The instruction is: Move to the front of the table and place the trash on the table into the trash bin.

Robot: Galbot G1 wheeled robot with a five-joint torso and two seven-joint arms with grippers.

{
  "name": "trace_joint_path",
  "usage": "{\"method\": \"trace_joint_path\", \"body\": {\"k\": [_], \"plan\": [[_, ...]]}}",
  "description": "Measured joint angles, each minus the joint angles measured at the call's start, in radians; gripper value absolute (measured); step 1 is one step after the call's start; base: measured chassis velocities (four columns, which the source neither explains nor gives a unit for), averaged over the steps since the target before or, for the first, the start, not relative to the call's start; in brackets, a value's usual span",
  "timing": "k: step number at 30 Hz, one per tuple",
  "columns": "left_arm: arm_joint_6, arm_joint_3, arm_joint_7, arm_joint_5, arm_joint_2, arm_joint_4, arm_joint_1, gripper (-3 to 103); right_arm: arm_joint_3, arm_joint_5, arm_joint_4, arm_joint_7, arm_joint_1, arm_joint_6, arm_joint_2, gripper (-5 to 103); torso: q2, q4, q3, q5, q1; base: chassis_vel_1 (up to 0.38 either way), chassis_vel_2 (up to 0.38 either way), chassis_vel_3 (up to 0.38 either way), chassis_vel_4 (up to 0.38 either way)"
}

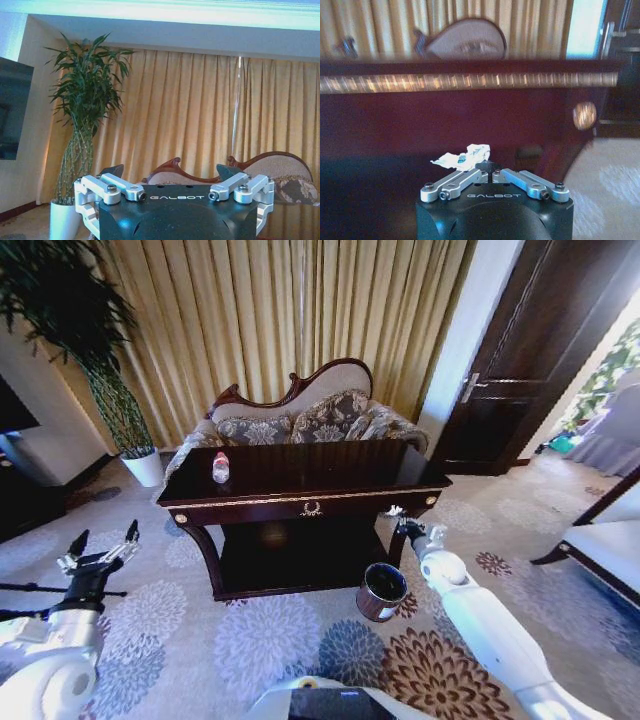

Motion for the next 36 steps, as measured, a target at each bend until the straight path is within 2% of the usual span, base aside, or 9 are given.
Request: {"method": "trace_joint_path", "body": {"k": [10, 20, 30, 36], "plan": [[-0.003, -0.013, -0.005, -0.002, -0.007, 0.002, -0.008, 100, -0.043, -0.134, -0.278, -0.027, 0.029, 0.077, 0.076, 0, 0.000, 0.0000, 0.000, 0.0000, 0.000, 0.000, 0.000, 0.000, 0.000], [-0.011, -0.025, -0.001, -0.002, -0.018, 0.011, 0.006, 100, -0.058, -0.216, -0.518, -0.031, 0.096, 0.159, 0.141, 0, 0.000, 0.0002, 0.000, 0.0000, 0.000, 0.000, 0.000, 0.000, 0.000], [-0.011, -0.020, -0.001, -0.001, -0.015, 0.016, -0.002, 100, -0.058, -0.250, -0.599, -0.031, 0.122, 0.187, 0.197, 0, 0.000, 0.0001, 0.000, 0.0000, 0.000, 0.000, 0.000, 0.000, 0.000], [-0.011, -0.020, 0.000, -0.001, -0.017, 0.016, 0.000, 100, -0.059, -0.253, -0.607, -0.031, 0.130, 0.188, 0.204, 0, 0.000, 0.0000, 0.000, -0.0002, 0.000, 0.000, 0.000, 0.000, 0.000]]}}
